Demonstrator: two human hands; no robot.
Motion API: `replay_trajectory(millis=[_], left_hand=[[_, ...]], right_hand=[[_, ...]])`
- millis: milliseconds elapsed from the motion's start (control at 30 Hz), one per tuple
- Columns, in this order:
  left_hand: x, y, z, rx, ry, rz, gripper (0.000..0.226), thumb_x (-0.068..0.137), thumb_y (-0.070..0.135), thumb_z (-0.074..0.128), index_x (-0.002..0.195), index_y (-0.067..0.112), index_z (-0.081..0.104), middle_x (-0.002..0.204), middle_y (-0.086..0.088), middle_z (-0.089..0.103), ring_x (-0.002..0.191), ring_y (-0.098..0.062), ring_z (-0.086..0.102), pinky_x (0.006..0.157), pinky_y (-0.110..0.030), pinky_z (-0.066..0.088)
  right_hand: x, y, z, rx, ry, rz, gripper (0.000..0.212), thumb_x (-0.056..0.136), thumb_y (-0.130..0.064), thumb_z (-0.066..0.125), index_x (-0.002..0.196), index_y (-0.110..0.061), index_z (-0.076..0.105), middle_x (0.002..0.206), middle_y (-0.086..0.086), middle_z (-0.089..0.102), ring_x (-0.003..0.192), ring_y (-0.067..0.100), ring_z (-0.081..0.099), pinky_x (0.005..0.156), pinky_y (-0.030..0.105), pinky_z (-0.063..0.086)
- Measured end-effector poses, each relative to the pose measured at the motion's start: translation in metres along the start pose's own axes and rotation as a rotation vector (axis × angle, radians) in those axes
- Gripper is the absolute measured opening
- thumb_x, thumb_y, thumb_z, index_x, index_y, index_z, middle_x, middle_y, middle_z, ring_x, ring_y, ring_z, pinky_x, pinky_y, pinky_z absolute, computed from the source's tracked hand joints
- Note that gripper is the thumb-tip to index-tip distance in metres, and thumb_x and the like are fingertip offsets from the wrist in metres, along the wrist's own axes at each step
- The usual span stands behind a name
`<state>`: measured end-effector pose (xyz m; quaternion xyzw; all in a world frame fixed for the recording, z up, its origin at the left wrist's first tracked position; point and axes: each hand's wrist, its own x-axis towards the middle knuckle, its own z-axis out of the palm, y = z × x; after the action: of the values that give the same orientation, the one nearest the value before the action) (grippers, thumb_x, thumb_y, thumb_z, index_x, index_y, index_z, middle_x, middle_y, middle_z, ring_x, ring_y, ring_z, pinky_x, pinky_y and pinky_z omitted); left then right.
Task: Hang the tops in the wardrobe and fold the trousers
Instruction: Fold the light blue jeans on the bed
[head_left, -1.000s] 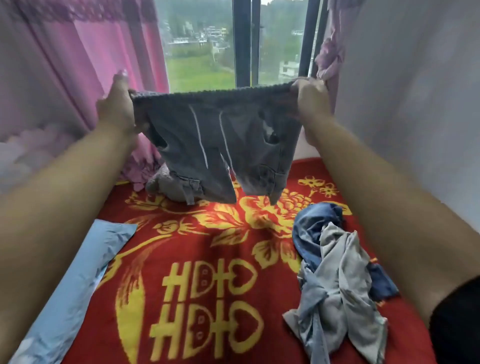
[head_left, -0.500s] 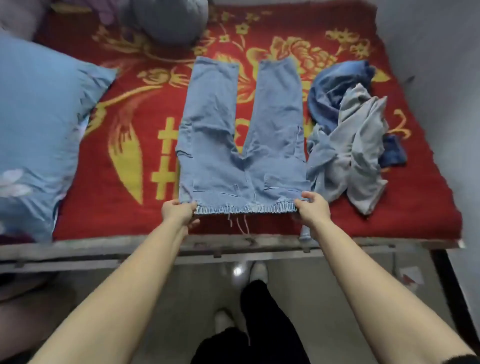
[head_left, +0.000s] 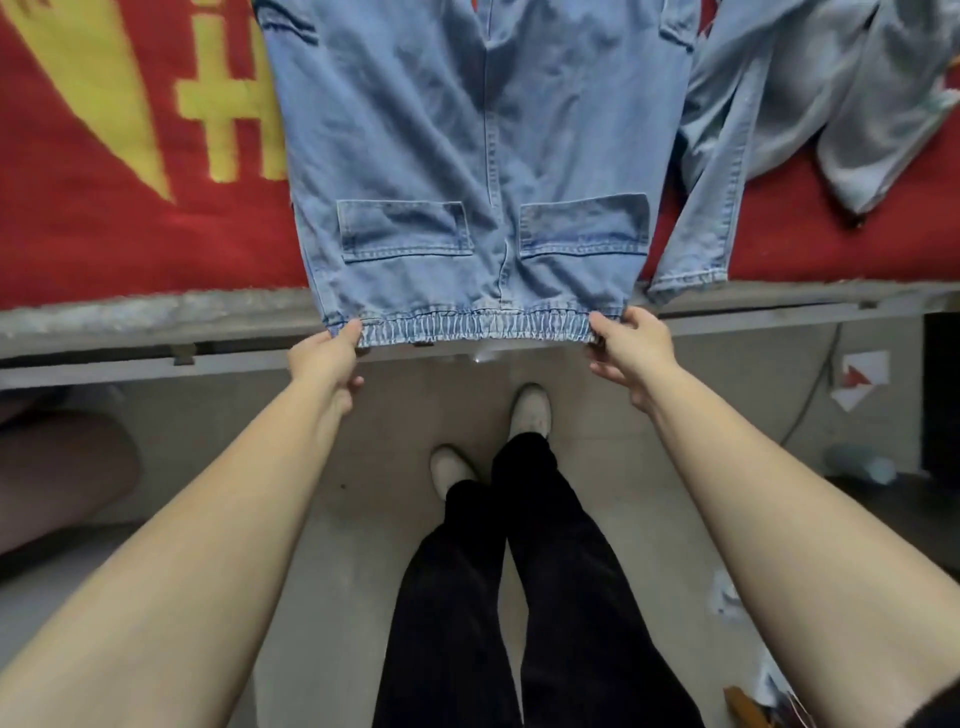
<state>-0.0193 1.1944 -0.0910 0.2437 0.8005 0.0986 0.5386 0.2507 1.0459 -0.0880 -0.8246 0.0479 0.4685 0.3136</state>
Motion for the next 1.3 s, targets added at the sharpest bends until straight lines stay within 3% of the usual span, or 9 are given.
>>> replay_trajectory(millis=[167, 367, 467, 567, 800, 900, 1033, 1167, 1300], left_hand=[[-0.003, -0.009, 0.015, -0.083, 0.124, 0.011, 0.039, 0.089, 0.055, 0.06, 0.072, 0.021, 0.052, 0.072, 0.0, 0.048, 0.056, -0.015, 0.041, 0.053, -0.026, 0.037], [-0.005, 0.015, 0.028, -0.714, -0.114, -0.122, 0.019, 0.097, 0.03, 0.059, 0.108, 0.013, 0.06, 0.108, -0.011, 0.068, 0.093, -0.023, 0.067, 0.077, -0.039, 0.06], [0.003, 0.028, 0.035, -0.755, -0.201, -0.161, 0.03, 0.092, 0.014, 0.067, 0.12, 0.008, 0.059, 0.118, -0.014, 0.068, 0.105, -0.027, 0.066, 0.094, -0.046, 0.054], [0.008, 0.041, 0.041, -0.683, -0.186, -0.131, 0.04, 0.084, 0.008, 0.074, 0.121, 0.004, 0.06, 0.115, -0.015, 0.07, 0.099, -0.027, 0.07, 0.074, -0.043, 0.06], [-0.003, 0.037, 0.037, -0.569, 0.1, -0.003, 0.044, 0.082, 0.039, 0.077, 0.113, 0.013, 0.06, 0.11, -0.007, 0.071, 0.092, -0.024, 0.072, 0.081, -0.048, 0.059], [-0.011, 0.02, 0.043, -0.409, 0.187, -0.024, 0.051, 0.087, 0.038, 0.071, 0.126, 0.01, 0.053, 0.118, 0.0, 0.061, 0.098, -0.016, 0.063, 0.091, -0.035, 0.052], [0.006, 0.004, 0.047, -0.188, 0.207, -0.021, 0.032, 0.08, 0.006, 0.068, 0.108, 0.013, 0.053, 0.102, -0.009, 0.063, 0.074, -0.021, 0.056, 0.056, -0.025, 0.05], [0.014, -0.001, 0.052, 0.235, 0.29, 0.12, 0.061, 0.078, -0.003, 0.06, 0.132, 0.018, 0.044, 0.123, -0.007, 0.053, 0.103, -0.024, 0.053, 0.095, -0.035, 0.048], [-0.014, 0.006, 0.073, 0.807, 0.367, 0.686, 0.069, 0.077, 0.0, 0.059, 0.139, 0.024, 0.042, 0.147, -0.011, 0.034, 0.132, -0.032, 0.036, 0.105, -0.044, 0.033]], right_hand=[[-0.003, -0.002, 0.001, -0.034, 0.243, -0.202, 0.051, 0.077, -0.068, 0.058, 0.071, -0.018, 0.052, 0.077, 0.003, 0.061, 0.078, 0.023, 0.062, 0.082, 0.044, 0.056], [-0.008, -0.035, 0.024, 0.745, 0.03, -0.007, 0.042, 0.082, -0.023, 0.078, 0.119, -0.01, 0.063, 0.113, 0.009, 0.072, 0.094, 0.022, 0.072, 0.078, 0.04, 0.06], [-0.01, -0.041, 0.026, 0.76, -0.18, 0.054, 0.027, 0.084, -0.009, 0.074, 0.109, -0.007, 0.065, 0.099, 0.01, 0.071, 0.087, 0.022, 0.069, 0.067, 0.031, 0.058], [-0.009, -0.05, 0.022, 0.712, -0.233, -0.039, 0.045, 0.08, 0.002, 0.074, 0.123, 0.002, 0.058, 0.108, 0.017, 0.068, 0.098, 0.025, 0.067, 0.079, 0.036, 0.06], [-0.012, -0.044, 0.01, 0.659, 0.032, -0.193, 0.053, 0.08, -0.034, 0.081, 0.125, -0.018, 0.059, 0.132, 0.002, 0.065, 0.127, 0.021, 0.058, 0.11, 0.048, 0.043], [-0.011, -0.026, 0.012, 0.436, 0.172, -0.119, 0.073, 0.078, -0.046, 0.077, 0.137, -0.01, 0.052, 0.136, -0.001, 0.058, 0.126, 0.016, 0.055, 0.111, 0.04, 0.042], [0.029, 0.013, 0.011, 0.103, 0.186, 0.028, 0.05, 0.059, -0.051, 0.077, 0.095, -0.02, 0.061, 0.098, 0.004, 0.07, 0.094, 0.026, 0.07, 0.089, 0.053, 0.057], [0.041, -0.006, 0.013, -0.152, 0.148, 0.075, 0.06, 0.081, -0.025, 0.07, 0.136, -0.016, 0.045, 0.126, 0.007, 0.06, 0.118, 0.03, 0.058, 0.105, 0.046, 0.046], [0.054, -0.028, 0.012, -0.209, 0.232, -0.062, 0.06, 0.093, -0.019, 0.048, 0.151, -0.017, 0.032, 0.149, 0.008, 0.046, 0.133, 0.029, 0.045, 0.112, 0.041, 0.037]])
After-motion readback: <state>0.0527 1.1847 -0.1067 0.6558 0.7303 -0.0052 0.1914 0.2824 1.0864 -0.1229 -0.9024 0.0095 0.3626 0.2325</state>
